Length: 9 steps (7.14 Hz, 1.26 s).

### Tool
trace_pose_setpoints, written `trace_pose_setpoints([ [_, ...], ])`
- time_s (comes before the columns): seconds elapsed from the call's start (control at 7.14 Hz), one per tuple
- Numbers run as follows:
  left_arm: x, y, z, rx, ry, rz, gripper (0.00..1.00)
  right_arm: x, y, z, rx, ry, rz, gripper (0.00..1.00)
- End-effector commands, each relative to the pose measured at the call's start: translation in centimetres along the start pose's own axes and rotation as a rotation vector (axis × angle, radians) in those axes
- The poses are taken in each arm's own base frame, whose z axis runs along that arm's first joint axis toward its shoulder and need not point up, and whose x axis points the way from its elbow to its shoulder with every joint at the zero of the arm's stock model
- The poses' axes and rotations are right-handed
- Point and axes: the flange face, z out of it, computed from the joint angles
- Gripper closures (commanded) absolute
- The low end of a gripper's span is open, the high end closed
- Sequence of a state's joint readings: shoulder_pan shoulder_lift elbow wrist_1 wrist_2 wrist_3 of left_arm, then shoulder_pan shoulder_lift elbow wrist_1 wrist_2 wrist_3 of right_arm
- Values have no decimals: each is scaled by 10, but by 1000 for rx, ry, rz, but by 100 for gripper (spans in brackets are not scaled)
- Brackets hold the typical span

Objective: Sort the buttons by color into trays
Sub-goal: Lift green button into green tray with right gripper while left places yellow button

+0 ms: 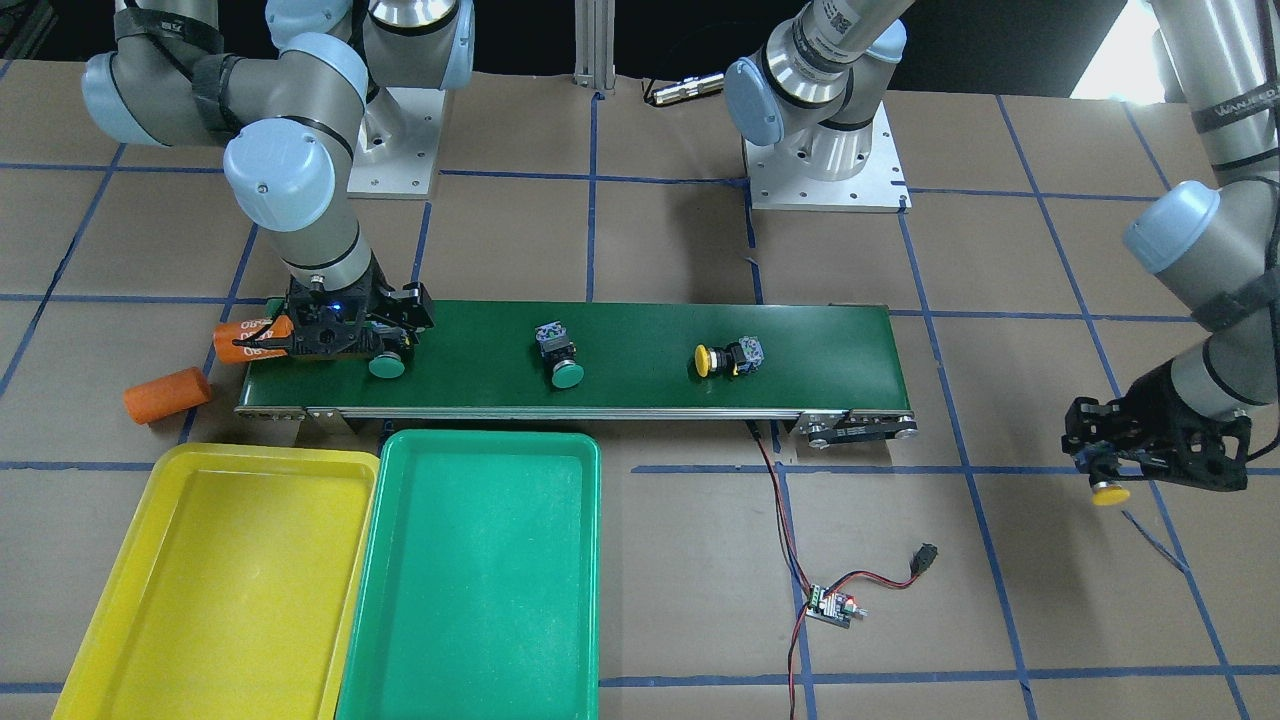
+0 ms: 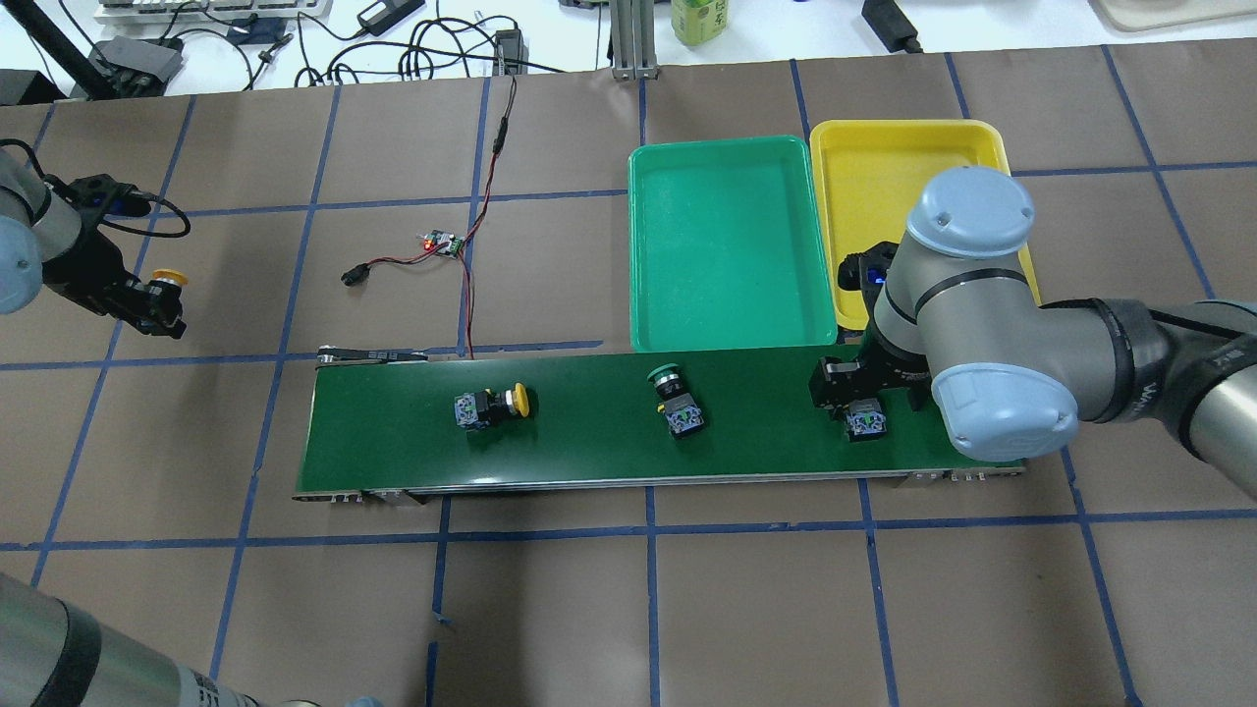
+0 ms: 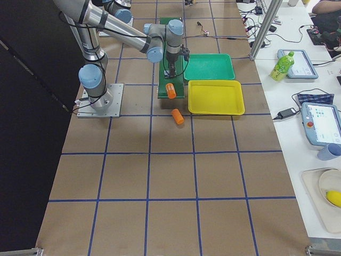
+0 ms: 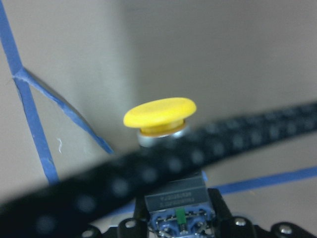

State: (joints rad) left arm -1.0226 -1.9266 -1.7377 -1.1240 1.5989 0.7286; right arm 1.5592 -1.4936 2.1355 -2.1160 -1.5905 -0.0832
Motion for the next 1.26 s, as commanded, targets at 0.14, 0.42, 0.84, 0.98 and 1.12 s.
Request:
trace_pose_setpoints([
  [0.14, 144, 46, -39, 1, 28, -122, 78, 4, 2, 0, -5, 0, 4, 85],
  [0.42, 249, 45, -38, 4, 42, -200, 78, 6, -19, -27, 48, 5, 4, 86],
  [0.84, 321, 47, -10, -52, 34, -197, 77, -29, -134, -53, 127, -64, -58, 86],
  [0.98, 324, 58, 8, -81, 37, -201, 59, -44, -169, -51, 133, -40, -86, 85],
  [1.12, 324, 61, 17, -70, 31, -210, 19, -47, -192, -30, 106, -41, -87, 82],
])
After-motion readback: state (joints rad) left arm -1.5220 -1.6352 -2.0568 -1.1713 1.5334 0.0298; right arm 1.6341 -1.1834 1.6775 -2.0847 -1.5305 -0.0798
